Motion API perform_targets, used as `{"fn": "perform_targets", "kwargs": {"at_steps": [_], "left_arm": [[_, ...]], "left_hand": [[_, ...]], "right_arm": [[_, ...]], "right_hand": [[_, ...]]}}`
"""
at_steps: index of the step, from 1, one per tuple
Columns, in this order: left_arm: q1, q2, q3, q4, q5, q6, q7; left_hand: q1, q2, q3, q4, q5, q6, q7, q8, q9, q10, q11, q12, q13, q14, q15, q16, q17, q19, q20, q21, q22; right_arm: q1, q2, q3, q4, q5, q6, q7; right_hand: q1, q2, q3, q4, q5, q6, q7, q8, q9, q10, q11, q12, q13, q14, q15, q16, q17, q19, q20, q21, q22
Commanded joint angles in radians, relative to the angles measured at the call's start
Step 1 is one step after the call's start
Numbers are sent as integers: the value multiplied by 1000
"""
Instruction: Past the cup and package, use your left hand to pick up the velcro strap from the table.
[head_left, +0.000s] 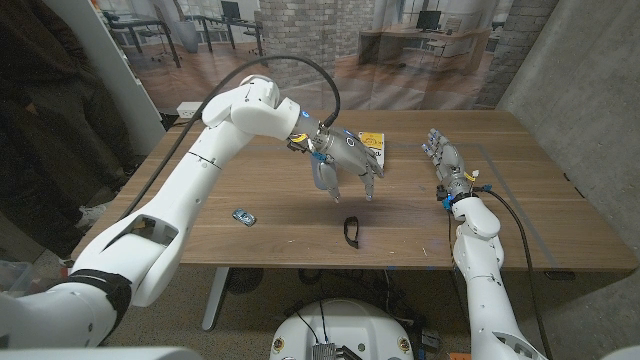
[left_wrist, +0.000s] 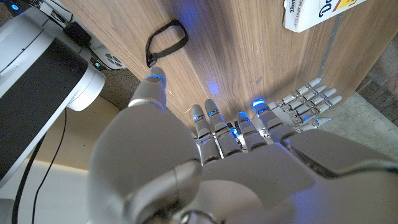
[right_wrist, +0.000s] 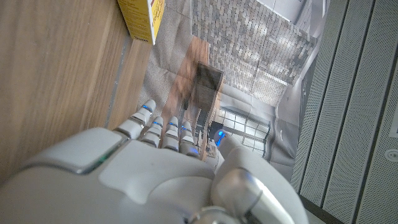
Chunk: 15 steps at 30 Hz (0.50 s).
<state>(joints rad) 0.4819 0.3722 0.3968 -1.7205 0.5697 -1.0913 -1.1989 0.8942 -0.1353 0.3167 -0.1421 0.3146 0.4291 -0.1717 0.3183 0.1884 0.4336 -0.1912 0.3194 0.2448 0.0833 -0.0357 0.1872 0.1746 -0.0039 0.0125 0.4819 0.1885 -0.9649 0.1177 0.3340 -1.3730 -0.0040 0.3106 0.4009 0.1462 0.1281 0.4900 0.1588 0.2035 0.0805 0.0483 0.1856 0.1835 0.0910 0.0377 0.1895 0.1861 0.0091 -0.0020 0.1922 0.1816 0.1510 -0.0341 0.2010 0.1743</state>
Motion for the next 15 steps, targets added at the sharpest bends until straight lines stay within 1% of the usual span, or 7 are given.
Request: {"fn": "perform_targets", "kwargs": {"at_steps": [1,4,15], "left_arm": [[13,-7,-4,13,56,-45,29],[15,-10,-8,14,68,-53,39],[32,-8,-5,11,89,-73,54]], "left_hand": [[11,-2,-9,-2,7,9,0,6,4,11,-7,6,6,13,-103,0,2,-2,5,-6,3],[13,-3,-12,-3,9,15,-1,8,5,14,-4,8,8,14,-105,0,2,-1,7,-6,3],[21,-2,-24,-2,14,43,2,18,6,28,-6,19,15,25,-112,1,2,2,11,-9,4]], "right_arm": [[3,0,0,9,-3,1,-4],[3,0,1,9,-2,0,-4],[-2,0,1,4,-1,0,-2]], "right_hand": [[-12,36,5,-1,4,10,2,8,4,6,1,6,3,9,0,-1,0,11,-49,3,2],[-13,36,6,-2,5,10,3,8,4,7,2,6,3,9,0,-1,0,11,-49,3,1],[-15,35,6,-2,5,10,1,8,4,6,1,6,3,9,0,-2,0,11,-51,3,1]]}}
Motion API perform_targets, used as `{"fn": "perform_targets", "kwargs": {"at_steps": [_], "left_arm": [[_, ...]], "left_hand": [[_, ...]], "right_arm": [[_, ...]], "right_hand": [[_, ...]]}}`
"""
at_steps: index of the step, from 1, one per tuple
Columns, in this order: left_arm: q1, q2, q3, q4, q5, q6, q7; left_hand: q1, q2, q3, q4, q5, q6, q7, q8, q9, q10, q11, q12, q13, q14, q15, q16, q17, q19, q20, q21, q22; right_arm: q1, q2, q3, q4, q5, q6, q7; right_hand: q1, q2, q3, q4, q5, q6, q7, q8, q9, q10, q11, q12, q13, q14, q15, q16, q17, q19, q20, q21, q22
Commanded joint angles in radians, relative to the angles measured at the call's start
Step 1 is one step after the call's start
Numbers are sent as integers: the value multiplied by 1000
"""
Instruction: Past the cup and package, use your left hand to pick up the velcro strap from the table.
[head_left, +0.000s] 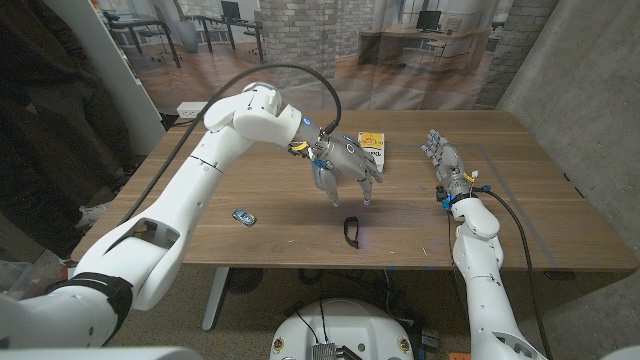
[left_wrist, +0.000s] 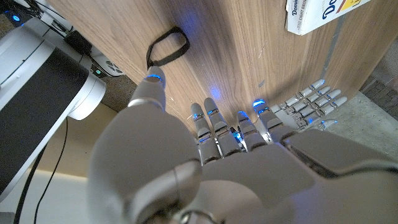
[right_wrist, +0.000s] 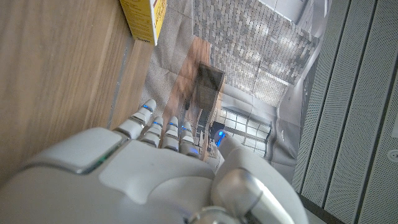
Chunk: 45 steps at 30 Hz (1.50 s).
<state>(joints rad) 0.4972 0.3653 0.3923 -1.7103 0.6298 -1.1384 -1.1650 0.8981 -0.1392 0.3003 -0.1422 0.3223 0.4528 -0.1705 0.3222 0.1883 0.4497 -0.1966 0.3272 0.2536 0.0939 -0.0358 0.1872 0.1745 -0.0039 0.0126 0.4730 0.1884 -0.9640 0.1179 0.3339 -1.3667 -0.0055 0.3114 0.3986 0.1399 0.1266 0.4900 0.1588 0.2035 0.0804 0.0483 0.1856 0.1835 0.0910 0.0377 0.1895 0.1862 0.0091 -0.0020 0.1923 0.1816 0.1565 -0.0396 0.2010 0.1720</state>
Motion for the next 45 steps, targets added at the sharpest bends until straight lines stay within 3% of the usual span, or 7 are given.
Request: {"fn": "perform_targets", "kwargs": {"at_steps": [1,25,45], "left_arm": [[17,0,0,1,29,-26,20],[26,8,-4,28,81,-64,46],[49,-11,-36,43,195,-140,120]], "left_hand": [[18,2,-9,-2,7,20,1,14,6,12,-2,11,6,15,-111,1,2,4,11,0,4],[29,7,-32,2,15,66,-2,31,9,40,1,32,21,39,-124,3,3,14,11,-3,5],[37,12,-54,6,21,102,-5,44,12,72,-5,55,36,62,-136,3,3,21,13,-6,7]], "right_arm": [[-4,0,2,-3,1,-1,1],[8,2,-3,16,-9,-2,-5],[18,2,0,34,-14,-1,-7]], "right_hand": [[-9,37,7,-2,5,10,2,8,4,6,1,6,3,10,0,-2,-1,6,-45,3,4],[-13,37,9,-3,6,11,1,8,4,5,1,5,3,10,1,-3,-1,6,-44,3,4],[-16,36,11,-4,7,10,2,7,4,6,2,5,3,11,1,-4,-1,6,-45,2,4]]}}
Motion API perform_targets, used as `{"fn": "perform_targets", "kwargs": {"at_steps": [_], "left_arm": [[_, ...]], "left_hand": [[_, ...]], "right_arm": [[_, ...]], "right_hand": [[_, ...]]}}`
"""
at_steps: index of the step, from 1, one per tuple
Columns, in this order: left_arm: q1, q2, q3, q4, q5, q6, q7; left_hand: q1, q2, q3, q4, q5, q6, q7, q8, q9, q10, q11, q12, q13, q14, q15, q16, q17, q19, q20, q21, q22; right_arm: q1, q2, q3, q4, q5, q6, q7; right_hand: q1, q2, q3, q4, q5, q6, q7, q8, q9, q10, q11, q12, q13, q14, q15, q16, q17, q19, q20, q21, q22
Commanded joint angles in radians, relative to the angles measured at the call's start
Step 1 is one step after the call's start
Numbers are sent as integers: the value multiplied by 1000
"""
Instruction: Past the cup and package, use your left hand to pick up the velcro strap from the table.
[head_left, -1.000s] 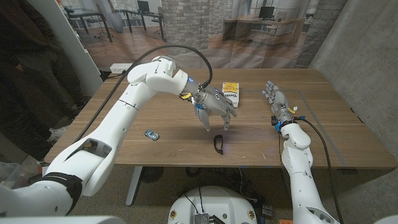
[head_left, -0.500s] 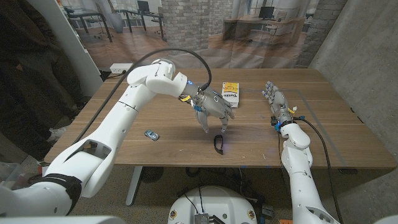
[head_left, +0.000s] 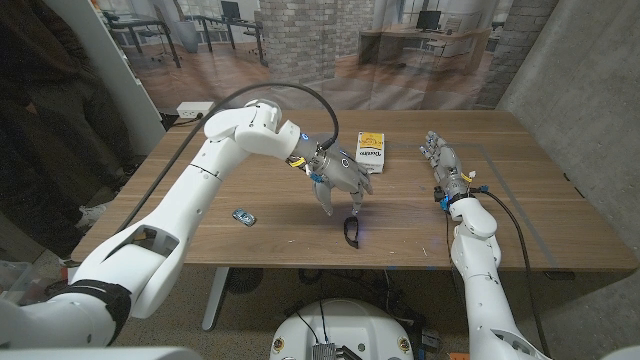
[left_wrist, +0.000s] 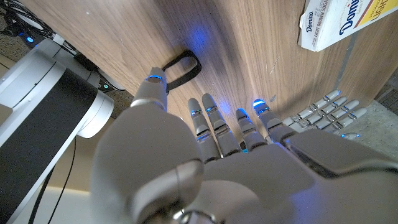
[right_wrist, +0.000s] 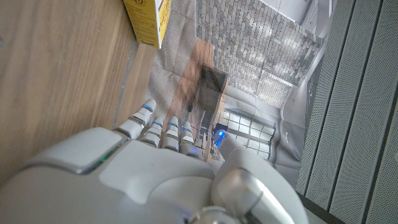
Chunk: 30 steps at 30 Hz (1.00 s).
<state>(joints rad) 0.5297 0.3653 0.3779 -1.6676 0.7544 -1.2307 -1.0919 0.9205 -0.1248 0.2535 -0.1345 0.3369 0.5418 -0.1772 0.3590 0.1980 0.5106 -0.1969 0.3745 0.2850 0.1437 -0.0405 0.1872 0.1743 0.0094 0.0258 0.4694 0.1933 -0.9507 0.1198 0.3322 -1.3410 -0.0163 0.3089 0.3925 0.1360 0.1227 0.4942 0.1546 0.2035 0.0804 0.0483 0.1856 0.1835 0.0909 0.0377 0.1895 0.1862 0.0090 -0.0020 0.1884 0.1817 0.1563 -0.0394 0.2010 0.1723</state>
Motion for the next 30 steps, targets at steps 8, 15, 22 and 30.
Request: {"fn": "perform_targets", "kwargs": {"at_steps": [8,15,22,30], "left_arm": [[27,-17,-31,1,114,-66,76],[45,-27,-54,-5,190,-101,128],[70,-30,-77,-16,230,-125,181],[105,-42,-117,-34,330,-152,277]], "left_hand": [[16,-2,-14,-1,8,19,-1,8,2,14,-3,12,9,16,-131,2,3,10,1,-3,3],[16,-3,-22,0,9,27,0,11,3,20,-3,17,13,23,-133,3,3,10,1,-4,3],[15,-3,-33,3,12,44,7,18,4,40,-6,30,19,35,-151,4,4,11,4,-6,4],[13,-3,-41,6,14,53,12,21,5,44,-6,35,25,45,-160,4,4,12,8,-6,5]], "right_arm": [[2,2,3,6,-2,1,0],[-1,3,2,1,-4,0,-1],[-6,4,1,-6,-7,-5,-2],[-10,6,0,-14,-7,-9,-3]], "right_hand": [[-13,40,7,0,7,10,3,7,4,7,2,5,3,11,1,0,-1,6,-45,2,3],[-14,40,8,-1,7,10,2,7,4,6,2,5,3,12,1,0,-1,6,-46,2,3],[-15,40,8,-1,8,10,2,7,4,6,2,5,3,12,1,-1,-2,6,-47,2,3],[-16,39,9,-1,8,10,2,7,4,6,4,5,3,12,0,0,-1,4,-47,1,3]]}}
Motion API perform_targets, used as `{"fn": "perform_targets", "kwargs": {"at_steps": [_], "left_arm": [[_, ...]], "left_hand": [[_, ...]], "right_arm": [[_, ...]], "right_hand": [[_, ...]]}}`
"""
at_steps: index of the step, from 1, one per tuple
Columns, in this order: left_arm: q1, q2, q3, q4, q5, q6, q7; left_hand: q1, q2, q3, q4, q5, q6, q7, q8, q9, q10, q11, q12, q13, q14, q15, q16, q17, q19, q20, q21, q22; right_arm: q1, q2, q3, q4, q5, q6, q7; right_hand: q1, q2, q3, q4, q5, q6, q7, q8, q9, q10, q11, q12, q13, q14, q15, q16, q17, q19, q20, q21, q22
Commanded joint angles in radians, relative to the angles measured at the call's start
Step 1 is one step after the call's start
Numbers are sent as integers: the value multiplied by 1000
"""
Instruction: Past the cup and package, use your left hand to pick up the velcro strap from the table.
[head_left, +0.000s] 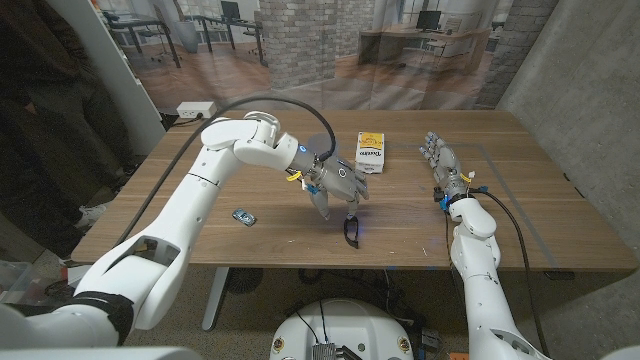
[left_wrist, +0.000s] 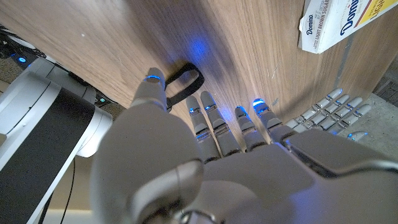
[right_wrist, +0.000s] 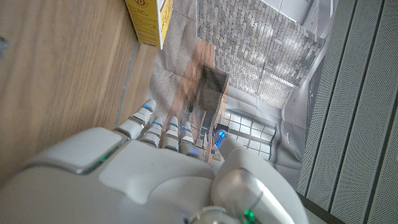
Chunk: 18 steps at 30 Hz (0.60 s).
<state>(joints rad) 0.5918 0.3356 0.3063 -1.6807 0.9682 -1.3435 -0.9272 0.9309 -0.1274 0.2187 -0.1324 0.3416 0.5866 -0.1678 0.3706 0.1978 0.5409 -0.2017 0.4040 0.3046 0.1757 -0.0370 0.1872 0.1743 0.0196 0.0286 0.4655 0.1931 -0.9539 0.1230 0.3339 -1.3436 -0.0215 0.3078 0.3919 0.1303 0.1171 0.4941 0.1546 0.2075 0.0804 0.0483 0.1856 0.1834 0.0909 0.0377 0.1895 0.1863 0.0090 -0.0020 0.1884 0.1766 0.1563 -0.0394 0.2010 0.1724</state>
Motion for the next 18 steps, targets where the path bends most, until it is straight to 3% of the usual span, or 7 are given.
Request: {"fn": "perform_targets", "kwargs": {"at_steps": [1,12,18], "left_arm": [[48,-13,-49,-25,132,-42,126],[76,24,-54,-56,239,-18,261],[86,66,-37,-83,327,4,388]], "left_hand": [[2,0,-7,4,9,8,3,9,5,14,-1,6,5,14,-163,5,4,2,5,-2,5],[-4,-4,-27,8,13,40,10,22,8,39,0,25,18,36,-163,6,5,0,10,-4,8],[-5,-8,-44,9,17,77,16,41,12,64,-1,46,33,53,-166,6,5,-3,11,-5,10]], "right_arm": [[-7,4,-1,-12,-2,-9,-2],[-11,5,-2,-15,-5,-14,-2],[-12,5,-4,-16,-8,-15,-2]], "right_hand": [[-10,45,9,-1,4,11,2,7,4,7,4,5,3,12,0,-1,4,4,-47,1,3],[-13,43,9,-1,4,11,3,8,4,6,4,4,3,13,0,0,4,5,-48,2,3],[-13,43,9,-2,4,11,3,8,4,6,5,4,3,13,0,-1,3,5,-49,2,3]]}}
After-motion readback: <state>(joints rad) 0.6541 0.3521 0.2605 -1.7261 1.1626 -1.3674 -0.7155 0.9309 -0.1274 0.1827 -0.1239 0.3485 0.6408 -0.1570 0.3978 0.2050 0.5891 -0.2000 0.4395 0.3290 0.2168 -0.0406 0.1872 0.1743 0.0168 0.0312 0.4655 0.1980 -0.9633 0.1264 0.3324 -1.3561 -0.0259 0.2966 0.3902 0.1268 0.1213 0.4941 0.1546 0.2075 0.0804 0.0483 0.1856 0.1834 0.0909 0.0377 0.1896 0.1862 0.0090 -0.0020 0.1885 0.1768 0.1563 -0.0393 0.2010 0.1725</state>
